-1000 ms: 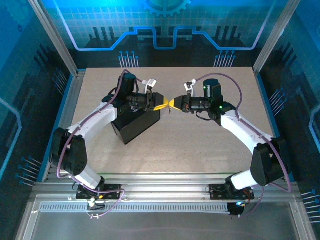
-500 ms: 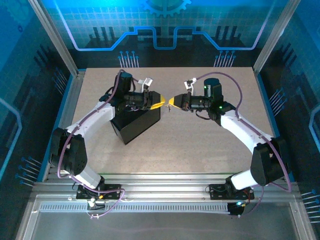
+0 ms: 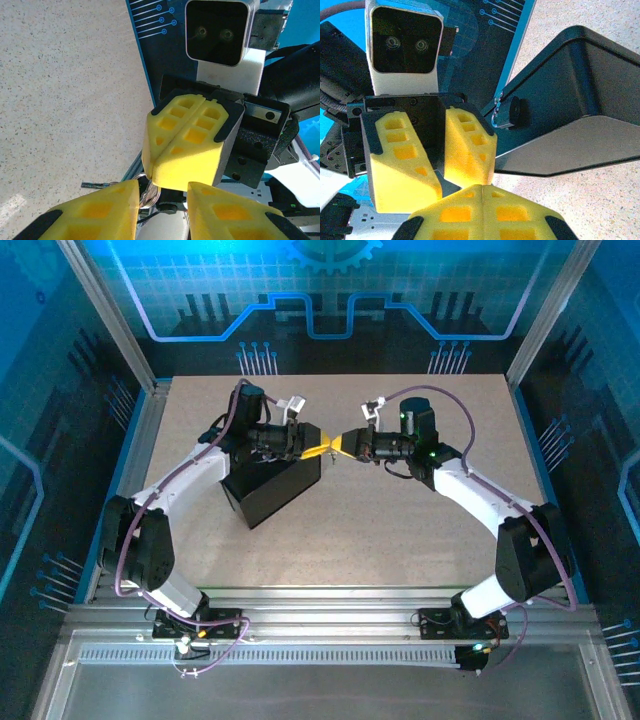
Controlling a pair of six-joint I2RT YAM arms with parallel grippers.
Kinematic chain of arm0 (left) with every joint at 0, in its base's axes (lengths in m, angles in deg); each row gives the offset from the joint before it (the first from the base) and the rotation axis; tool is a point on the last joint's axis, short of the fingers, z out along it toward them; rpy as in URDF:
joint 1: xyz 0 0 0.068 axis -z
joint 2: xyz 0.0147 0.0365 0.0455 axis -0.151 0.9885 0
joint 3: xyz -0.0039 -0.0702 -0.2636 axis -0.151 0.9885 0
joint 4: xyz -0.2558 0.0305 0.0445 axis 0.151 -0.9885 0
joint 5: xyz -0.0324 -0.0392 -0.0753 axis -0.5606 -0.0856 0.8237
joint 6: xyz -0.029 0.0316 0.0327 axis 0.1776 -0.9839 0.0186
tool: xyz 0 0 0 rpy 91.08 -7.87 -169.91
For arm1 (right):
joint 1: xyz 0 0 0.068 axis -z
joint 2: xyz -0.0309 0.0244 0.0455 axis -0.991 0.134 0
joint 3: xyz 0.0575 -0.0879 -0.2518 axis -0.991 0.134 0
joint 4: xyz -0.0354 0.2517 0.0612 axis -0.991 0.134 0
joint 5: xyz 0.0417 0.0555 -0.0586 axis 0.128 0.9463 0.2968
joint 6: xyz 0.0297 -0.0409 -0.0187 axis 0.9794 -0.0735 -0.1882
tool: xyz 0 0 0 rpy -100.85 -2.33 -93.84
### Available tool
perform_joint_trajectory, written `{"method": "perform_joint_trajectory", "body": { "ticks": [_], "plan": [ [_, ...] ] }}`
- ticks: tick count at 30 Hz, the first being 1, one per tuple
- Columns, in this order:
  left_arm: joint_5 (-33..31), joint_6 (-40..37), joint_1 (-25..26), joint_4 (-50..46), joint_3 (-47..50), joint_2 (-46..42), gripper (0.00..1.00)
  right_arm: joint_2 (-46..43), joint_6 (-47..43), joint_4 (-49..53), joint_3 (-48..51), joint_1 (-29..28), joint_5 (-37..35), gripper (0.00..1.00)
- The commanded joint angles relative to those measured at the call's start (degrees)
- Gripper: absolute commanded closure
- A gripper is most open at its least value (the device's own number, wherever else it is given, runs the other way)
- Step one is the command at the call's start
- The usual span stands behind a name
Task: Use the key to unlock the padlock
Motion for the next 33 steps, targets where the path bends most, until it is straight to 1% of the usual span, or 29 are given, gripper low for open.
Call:
{"method": "perform_joint_trajectory", "body": {
  "ticks": [1, 8, 14, 22, 33],
  "plan": [
    [1.0, -1.2, -0.4, -2.9, -0.3, -1.2, 0.65, -0.4, 0.5, -2.3, -1.3, -0.7, -0.3, 1.0],
    [0.8, -1.0, -0.9, -3.2, -0.5, -1.2, 0.63, -1.5, -0.1, -1.7, -0.8, -0.6, -0.4, 1.0],
    [1.8, 0.5, -0.8, -1.5, 0.5, -1.4, 0.64, -0.4, 1.3, -4.2, -0.7, -0.4, -0.9, 1.0],
    [2.0, 0.2, -0.8, -2.3, -0.1, -1.5, 0.64, 0.3, 2.3, -5.6, -0.5, -0.3, -1.3, 1.0],
    [3.1, 1.6, -0.9, -0.4, 0.5, -1.2, 0.8, 2.3, 2.7, -8.3, -0.9, -1.1, -1.4, 1.0]
  ]
}}
